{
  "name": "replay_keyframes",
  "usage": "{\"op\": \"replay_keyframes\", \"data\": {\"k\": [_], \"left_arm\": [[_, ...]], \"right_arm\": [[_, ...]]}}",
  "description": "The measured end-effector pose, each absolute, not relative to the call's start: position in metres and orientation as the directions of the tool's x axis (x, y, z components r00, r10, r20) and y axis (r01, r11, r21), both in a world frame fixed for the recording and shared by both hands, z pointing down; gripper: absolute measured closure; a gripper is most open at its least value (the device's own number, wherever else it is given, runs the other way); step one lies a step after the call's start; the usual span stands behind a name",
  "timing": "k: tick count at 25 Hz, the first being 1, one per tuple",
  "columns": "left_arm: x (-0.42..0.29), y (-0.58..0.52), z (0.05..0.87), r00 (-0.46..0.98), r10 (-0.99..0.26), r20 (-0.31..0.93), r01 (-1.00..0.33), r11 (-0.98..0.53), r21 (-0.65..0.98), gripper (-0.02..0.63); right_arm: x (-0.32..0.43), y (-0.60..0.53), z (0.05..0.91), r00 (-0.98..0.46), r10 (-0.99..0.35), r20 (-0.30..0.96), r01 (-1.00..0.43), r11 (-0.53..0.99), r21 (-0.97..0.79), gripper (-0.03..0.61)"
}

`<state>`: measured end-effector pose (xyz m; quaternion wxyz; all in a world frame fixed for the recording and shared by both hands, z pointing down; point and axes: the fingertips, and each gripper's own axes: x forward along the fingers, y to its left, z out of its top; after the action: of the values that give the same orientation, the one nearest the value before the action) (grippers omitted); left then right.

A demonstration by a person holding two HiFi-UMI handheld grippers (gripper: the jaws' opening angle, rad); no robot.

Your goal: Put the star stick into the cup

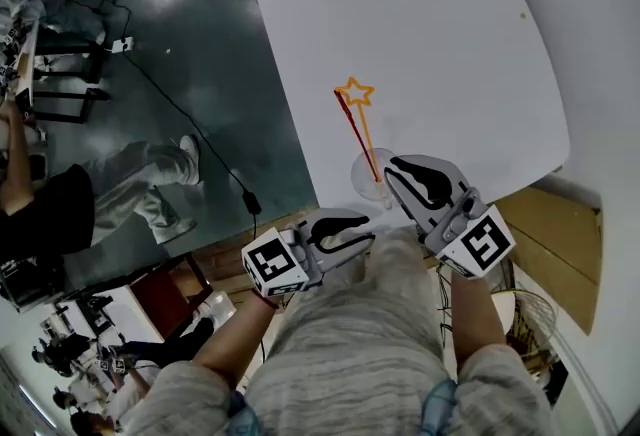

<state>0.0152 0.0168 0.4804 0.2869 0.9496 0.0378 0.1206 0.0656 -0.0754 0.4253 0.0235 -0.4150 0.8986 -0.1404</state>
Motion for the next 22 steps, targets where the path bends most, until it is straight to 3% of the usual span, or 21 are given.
{"op": "replay_keyframes", "data": {"k": [12, 22], "left_arm": [[0.013, 0.004, 0.464, 0.979, 0.090, 0.185, -0.016, -0.864, 0.503, 0.495], [0.004, -0.023, 0.443, 0.987, -0.043, 0.152, -0.103, -0.903, 0.416, 0.598]], "right_arm": [[0.057, -0.058, 0.412, -0.656, -0.747, 0.107, -0.744, 0.617, -0.257, 0.558], [0.054, -0.040, 0.404, -0.663, -0.740, 0.114, -0.731, 0.606, -0.315, 0.569]]}}
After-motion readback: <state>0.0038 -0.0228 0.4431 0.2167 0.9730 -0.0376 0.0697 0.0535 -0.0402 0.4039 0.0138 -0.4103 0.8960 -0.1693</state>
